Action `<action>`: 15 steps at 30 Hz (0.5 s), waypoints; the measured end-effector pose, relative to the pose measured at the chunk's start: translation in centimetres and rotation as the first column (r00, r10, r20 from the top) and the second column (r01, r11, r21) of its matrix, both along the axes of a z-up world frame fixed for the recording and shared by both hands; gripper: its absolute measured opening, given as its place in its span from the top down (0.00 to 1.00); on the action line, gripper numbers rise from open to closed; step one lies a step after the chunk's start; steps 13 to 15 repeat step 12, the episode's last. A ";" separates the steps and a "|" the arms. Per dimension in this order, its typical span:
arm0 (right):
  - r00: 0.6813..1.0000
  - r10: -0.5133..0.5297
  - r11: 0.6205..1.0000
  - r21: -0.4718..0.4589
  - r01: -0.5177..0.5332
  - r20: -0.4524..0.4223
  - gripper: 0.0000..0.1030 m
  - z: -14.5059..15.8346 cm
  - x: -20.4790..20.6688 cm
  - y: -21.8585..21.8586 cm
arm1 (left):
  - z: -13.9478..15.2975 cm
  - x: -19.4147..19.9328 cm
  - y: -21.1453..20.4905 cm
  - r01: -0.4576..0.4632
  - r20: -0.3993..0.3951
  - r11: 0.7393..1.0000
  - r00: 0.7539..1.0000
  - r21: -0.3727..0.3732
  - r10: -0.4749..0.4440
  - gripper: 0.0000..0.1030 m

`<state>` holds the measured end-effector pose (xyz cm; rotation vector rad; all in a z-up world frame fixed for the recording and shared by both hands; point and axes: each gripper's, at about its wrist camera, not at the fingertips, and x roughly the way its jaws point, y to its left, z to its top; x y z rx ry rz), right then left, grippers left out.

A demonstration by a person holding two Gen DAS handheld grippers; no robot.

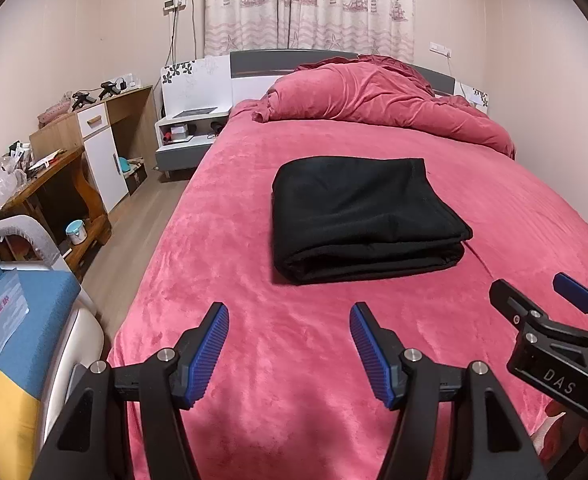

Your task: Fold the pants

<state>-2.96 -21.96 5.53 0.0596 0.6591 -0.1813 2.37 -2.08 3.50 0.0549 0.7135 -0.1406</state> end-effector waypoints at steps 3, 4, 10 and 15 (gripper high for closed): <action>1.000 0.000 1.000 0.005 0.000 0.000 0.01 0.0 0.1 0.0 | 0.0 0.1 0.1 0.000 -0.006 1.000 1.000 -0.008 0.000 0.38; 1.000 -0.001 1.000 0.003 0.001 0.000 0.01 0.0 0.0 0.0 | 0.0 0.1 0.1 0.000 -0.006 1.000 1.000 -0.009 0.000 0.38; 1.000 -0.001 1.000 0.006 0.001 -0.001 0.01 0.0 0.0 0.0 | 0.1 0.1 0.1 -0.004 0.011 1.000 1.000 0.002 0.004 0.38; 1.000 -0.002 1.000 0.007 0.002 -0.005 0.01 -0.2 0.0 0.0 | 0.0 0.0 -0.1 -0.003 0.016 1.000 1.000 0.015 0.003 0.38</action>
